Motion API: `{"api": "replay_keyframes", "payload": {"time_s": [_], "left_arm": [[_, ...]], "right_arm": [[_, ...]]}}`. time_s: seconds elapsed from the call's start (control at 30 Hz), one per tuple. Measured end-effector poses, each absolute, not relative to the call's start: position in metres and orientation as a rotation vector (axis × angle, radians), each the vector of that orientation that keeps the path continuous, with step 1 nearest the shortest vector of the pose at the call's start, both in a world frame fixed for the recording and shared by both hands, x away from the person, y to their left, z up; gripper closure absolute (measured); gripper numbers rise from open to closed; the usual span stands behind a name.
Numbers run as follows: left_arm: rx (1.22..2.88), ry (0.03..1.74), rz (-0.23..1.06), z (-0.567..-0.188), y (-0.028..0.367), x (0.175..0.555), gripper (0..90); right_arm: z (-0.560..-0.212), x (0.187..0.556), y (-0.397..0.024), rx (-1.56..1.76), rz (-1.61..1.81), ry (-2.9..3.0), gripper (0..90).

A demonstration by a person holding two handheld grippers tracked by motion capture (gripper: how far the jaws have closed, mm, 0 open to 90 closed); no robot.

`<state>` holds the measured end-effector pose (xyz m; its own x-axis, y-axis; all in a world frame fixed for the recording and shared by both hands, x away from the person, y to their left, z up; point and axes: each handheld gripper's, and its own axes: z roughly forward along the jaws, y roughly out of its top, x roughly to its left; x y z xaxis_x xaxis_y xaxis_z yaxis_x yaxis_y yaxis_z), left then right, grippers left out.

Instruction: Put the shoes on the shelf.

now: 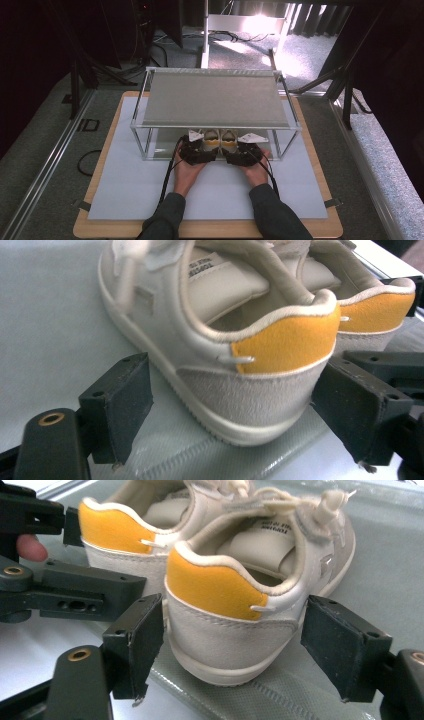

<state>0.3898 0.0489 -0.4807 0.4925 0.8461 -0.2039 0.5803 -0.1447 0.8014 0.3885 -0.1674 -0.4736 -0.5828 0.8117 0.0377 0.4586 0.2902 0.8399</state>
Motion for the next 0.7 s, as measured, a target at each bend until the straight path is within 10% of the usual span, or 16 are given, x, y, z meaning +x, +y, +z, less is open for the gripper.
{"api": "replay_keyframes", "payload": {"time_s": [0.7], "left_arm": [[1.832, 1.119, 0.385, -0.468, 0.087, 0.333, 17.2]], "right_arm": [[-0.466, 0.340, -0.206, 1.082, 1.208, 2.162, 23.6]]}}
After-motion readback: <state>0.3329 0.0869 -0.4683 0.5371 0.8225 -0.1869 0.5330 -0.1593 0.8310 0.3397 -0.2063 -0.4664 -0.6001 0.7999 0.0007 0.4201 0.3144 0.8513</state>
